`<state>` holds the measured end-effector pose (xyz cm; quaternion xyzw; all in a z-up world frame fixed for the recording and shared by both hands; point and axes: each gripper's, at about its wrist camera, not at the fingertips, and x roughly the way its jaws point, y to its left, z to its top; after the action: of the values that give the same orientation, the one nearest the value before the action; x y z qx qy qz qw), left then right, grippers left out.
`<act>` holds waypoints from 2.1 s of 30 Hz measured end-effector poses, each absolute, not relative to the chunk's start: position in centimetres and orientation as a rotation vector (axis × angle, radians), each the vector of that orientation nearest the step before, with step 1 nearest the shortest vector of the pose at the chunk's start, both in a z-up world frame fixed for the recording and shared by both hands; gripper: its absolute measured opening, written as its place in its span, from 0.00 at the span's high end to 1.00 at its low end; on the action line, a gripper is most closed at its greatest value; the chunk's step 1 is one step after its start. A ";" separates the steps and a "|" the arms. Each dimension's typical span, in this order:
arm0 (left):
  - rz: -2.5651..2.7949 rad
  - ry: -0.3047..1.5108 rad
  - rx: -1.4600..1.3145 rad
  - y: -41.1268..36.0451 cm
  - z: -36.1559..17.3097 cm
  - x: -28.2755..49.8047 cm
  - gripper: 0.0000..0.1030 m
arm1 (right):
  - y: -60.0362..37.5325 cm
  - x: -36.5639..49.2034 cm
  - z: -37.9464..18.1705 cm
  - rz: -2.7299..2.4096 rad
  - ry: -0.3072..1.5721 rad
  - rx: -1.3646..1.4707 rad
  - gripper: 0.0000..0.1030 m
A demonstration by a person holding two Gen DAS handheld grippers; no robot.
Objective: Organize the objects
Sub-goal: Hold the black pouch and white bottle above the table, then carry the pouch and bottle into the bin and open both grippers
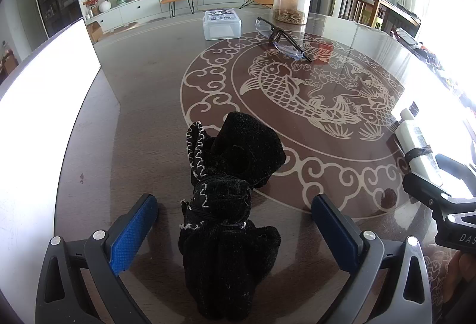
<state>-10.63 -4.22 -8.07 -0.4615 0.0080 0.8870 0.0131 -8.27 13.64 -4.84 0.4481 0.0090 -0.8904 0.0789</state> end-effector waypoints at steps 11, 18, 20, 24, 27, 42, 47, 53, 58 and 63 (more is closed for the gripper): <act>2.764 0.025 -1.437 -4.2 -8.1 -10.7 0.00 | 13.6 -8.2 -4.8 -2.664 0.026 1.341 0.00; 2.764 0.025 -1.437 -4.2 -8.1 -10.7 0.00 | 13.7 -8.2 -4.8 -2.664 0.025 1.341 0.00; 2.764 0.025 -1.437 -4.2 -8.1 -10.7 0.00 | 13.7 -8.2 -4.8 -2.663 0.025 1.341 0.00; 2.764 0.025 -1.437 -4.2 -8.1 -10.7 0.00 | 13.7 -8.2 -4.8 -2.663 0.025 1.341 0.00; 2.764 0.025 -1.437 -4.2 -8.1 -10.8 0.00 | 13.7 -8.2 -4.8 -2.663 0.025 1.341 0.00; 2.764 0.025 -1.437 -4.2 -8.2 -10.8 0.00 | 13.9 -8.2 -4.8 -2.663 0.025 1.341 0.00; 2.763 0.025 -1.438 -4.2 -8.2 -10.9 0.00 | 13.9 -8.2 -4.8 -2.662 0.025 1.341 0.00; 2.707 0.044 -1.492 -4.3 -7.9 -11.3 0.00 | 16.6 -6.9 -3.2 -2.701 -0.202 1.179 0.00; 2.719 0.056 -1.481 -4.7 -7.1 -11.7 0.42 | 22.8 -6.1 -2.8 -2.751 -0.635 1.184 0.00; 2.735 0.059 -1.418 -4.4 -6.9 -11.0 0.67 | 19.8 -9.0 -3.1 -2.581 -0.479 1.434 0.01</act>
<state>-10.97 -4.40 -6.87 -0.4599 0.0193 0.8872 0.0304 -9.01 19.83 -3.06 0.4780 -0.1598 -0.8604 0.0751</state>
